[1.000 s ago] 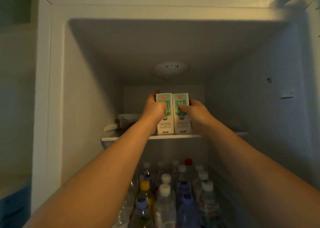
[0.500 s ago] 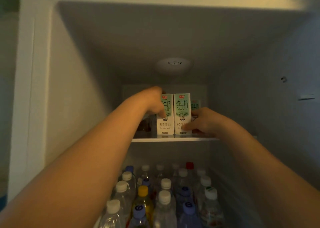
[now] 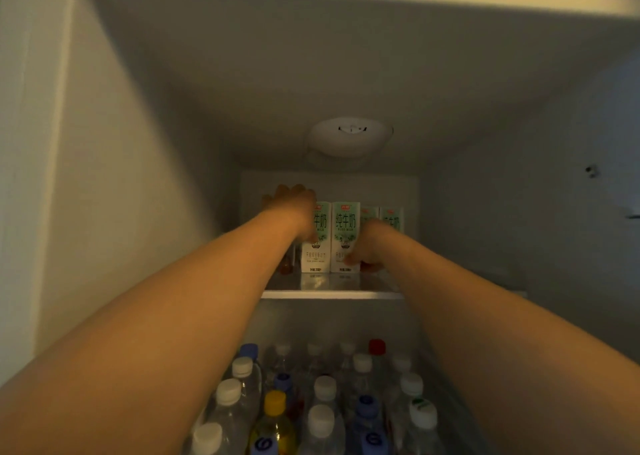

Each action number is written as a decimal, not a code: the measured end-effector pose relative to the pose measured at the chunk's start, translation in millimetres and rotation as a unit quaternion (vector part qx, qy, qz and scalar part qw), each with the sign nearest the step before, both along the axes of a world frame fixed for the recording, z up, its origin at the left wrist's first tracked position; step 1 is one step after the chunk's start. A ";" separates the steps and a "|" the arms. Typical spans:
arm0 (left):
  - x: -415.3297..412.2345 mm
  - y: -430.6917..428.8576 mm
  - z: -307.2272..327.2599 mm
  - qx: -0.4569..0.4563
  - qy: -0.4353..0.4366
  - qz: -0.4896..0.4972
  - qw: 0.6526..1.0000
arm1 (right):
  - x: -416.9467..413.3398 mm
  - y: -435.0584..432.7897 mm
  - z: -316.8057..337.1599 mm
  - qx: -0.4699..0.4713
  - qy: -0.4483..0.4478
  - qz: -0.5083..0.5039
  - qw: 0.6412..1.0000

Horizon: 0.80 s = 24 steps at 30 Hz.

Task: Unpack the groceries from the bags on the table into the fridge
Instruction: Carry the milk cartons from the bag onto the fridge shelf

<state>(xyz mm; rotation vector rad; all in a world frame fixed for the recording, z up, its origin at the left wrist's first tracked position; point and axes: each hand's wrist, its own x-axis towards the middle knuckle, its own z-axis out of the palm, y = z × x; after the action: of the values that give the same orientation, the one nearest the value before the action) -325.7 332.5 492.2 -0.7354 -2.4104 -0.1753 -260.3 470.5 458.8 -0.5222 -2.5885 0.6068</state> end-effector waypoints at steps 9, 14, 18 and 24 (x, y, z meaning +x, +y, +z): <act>-4.4 13.2 -4.4 -0.028 0.066 0.071 0.995 | -10.5 2.7 -2.5 0.093 0.001 -0.059 0.994; 4.0 8.9 -22.3 -0.010 0.114 0.066 0.991 | -0.6 -4.6 -9.7 0.039 0.074 -0.051 0.995; 22.6 -6.1 -36.3 0.086 0.156 0.016 0.984 | 24.1 -19.0 -18.2 -0.010 0.188 -0.029 0.982; 64.2 -35.8 -72.6 0.210 0.126 -0.005 0.970 | 89.1 -53.8 -57.4 0.052 0.287 -0.090 0.952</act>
<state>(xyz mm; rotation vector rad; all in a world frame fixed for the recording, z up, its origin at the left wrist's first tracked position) -261.5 296.7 419.6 -0.5369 -2.0325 -0.5429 -171.1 416.7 401.4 -0.4579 -1.9855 0.4694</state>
